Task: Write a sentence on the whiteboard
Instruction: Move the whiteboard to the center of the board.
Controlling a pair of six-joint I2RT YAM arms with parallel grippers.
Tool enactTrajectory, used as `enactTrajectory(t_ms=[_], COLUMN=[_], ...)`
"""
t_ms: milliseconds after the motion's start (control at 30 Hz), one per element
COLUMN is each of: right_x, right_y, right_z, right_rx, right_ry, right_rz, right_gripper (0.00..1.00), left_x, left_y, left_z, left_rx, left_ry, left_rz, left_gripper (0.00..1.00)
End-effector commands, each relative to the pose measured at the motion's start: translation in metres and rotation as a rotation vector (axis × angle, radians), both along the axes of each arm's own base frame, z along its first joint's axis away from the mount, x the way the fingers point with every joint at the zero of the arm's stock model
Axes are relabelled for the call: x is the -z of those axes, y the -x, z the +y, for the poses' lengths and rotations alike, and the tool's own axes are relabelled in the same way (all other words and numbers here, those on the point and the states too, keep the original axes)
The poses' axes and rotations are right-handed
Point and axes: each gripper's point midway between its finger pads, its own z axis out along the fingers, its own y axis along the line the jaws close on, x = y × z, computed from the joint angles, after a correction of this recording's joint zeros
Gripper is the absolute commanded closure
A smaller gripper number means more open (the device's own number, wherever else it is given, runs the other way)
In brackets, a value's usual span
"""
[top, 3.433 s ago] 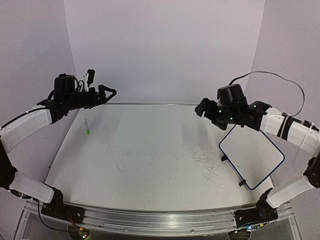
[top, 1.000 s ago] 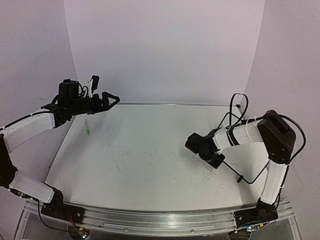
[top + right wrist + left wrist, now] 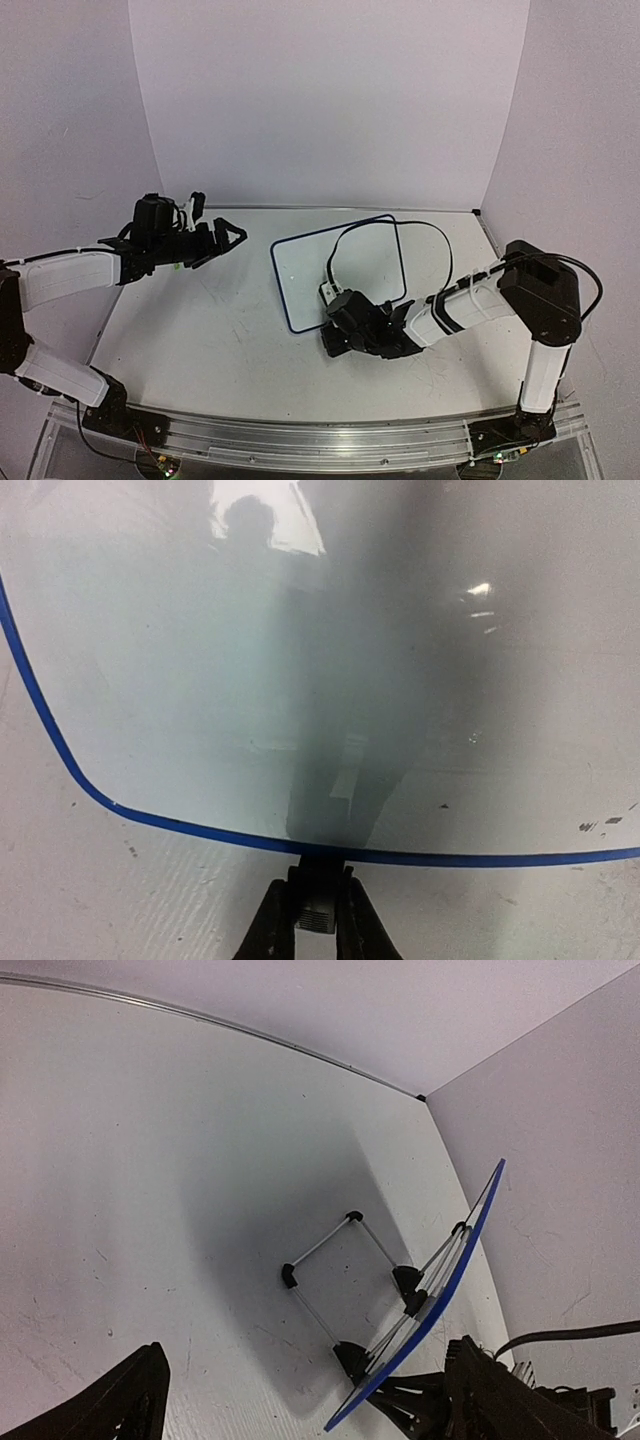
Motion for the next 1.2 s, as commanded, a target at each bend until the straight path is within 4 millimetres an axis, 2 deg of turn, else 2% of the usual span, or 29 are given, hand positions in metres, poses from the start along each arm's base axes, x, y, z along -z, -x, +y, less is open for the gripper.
enactTrajectory(t_ms=[0,133,167,200,267,367,433,467,533,633,700,800,900,967,1067,1167], right_x=[-0.028,-0.031,-0.031,-0.032,-0.038,-0.057,-0.08,-0.093,-0.119,-0.149,-0.171,-0.201,-0.236,-0.256,-0.272,-0.277], right_y=[0.01,0.008,0.007,0.006,0.005,0.006,0.008,0.01,0.011,0.006,-0.012,-0.038,-0.058,-0.069,-0.074,-0.073], right_z=[0.043,0.048,0.048,0.047,0.044,0.029,0.013,0.003,-0.023,-0.067,-0.102,-0.145,-0.165,-0.175,-0.185,-0.181], right_rx=[-0.141,-0.14,-0.136,-0.132,-0.124,-0.099,-0.075,-0.063,-0.021,0.064,0.157,0.258,0.277,0.301,0.294,0.226], right_ry=[-0.128,-0.143,-0.142,-0.14,-0.137,-0.133,-0.136,-0.133,-0.121,-0.094,-0.112,-0.171,-0.215,-0.166,-0.062,-0.016], right_rz=[-0.053,-0.061,-0.063,-0.068,-0.081,-0.105,-0.132,-0.148,-0.192,-0.249,-0.263,-0.253,-0.28,-0.33,-0.394,-0.426], right_gripper=[1.0,1.0,0.97,0.88,0.59,0.25,0.08,0.04,0.02,0.02,0.03,0.03,0.02,0.02,0.02,0.02], left_x=[-0.027,-0.036,-0.038,-0.041,-0.048,-0.065,-0.075,-0.081,-0.085,-0.091,-0.087,-0.073,-0.041,-0.02,0.017,0.05], left_y=[-0.004,-0.005,-0.006,-0.006,-0.007,-0.007,-0.009,-0.011,-0.017,-0.029,-0.039,-0.06,-0.078,-0.09,-0.105,-0.115], left_z=[0.004,0.007,0.008,0.009,0.012,0.018,0.025,0.027,0.035,0.046,0.059,0.097,0.135,0.152,0.163,0.169], left_rx=[-0.051,-0.07,-0.074,-0.08,-0.094,-0.118,-0.146,-0.157,-0.19,-0.227,-0.252,-0.345,-0.451,-0.479,-0.476,-0.47], left_ry=[0.037,0.037,0.037,0.036,0.035,0.026,-0.008,-0.036,-0.108,-0.193,-0.225,-0.247,-0.296,-0.304,-0.346,-0.373], left_rz=[-0.073,-0.098,-0.106,-0.115,-0.138,-0.194,-0.222,-0.235,-0.224,-0.214,-0.185,-0.094,0.039,0.109,0.216,0.294], left_gripper=[0.01,0.01,0.01,0.01,0.01,0.01,0.01,0.01,0.01,0.01,0.01,0.01,0.01,0.01,0.01,0.02])
